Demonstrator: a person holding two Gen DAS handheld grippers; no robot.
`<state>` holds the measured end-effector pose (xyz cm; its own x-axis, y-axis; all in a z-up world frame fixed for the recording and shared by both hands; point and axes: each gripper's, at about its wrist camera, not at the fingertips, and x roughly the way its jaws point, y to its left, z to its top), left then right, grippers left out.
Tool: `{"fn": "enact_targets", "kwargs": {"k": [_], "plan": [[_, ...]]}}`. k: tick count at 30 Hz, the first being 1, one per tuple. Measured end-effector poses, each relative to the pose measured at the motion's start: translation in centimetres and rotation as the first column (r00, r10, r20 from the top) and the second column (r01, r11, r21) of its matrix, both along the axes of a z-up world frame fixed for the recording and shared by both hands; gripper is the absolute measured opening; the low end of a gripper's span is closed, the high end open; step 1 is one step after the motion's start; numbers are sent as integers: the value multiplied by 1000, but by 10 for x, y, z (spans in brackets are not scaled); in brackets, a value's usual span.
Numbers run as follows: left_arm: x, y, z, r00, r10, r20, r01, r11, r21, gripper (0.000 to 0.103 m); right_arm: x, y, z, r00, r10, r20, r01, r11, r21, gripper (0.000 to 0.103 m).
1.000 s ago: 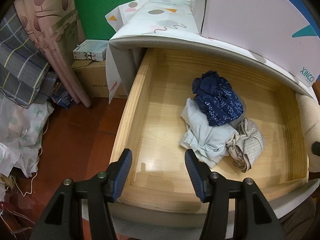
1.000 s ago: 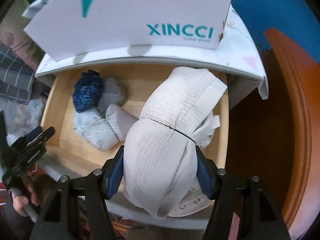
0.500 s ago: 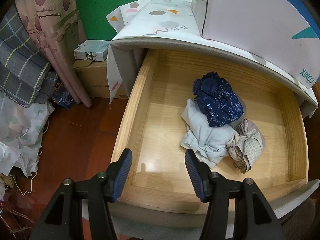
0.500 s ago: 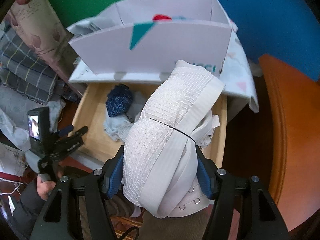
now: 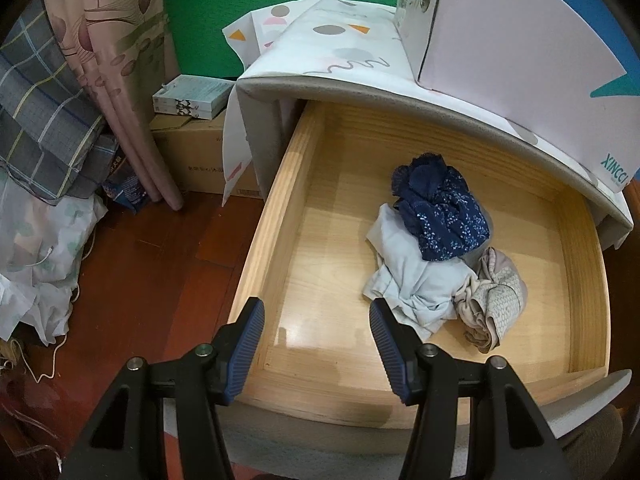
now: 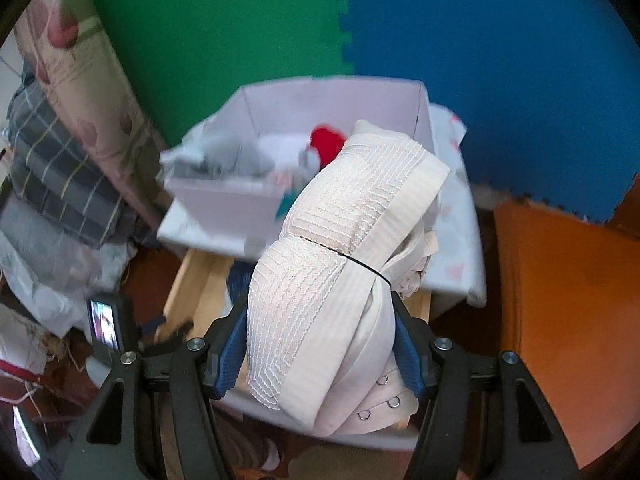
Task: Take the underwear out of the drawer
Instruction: 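Carry the beige bra up into the white box with the right tool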
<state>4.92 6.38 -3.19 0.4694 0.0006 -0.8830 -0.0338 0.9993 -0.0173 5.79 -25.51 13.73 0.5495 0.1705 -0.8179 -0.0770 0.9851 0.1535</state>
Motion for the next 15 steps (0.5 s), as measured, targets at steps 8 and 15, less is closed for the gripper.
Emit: {"fn": "enact_targets", "kwargs": {"k": [8,15], "plan": [[0,6,0,1000,20,6,-19,1000,-21,56,82,2,32,998,-43,39,45,998,-45,61],[-1,12,-1,999,39,10,-38,998,-49,56,148,6,7,997,-74,-22,72,994,-82,61]]}}
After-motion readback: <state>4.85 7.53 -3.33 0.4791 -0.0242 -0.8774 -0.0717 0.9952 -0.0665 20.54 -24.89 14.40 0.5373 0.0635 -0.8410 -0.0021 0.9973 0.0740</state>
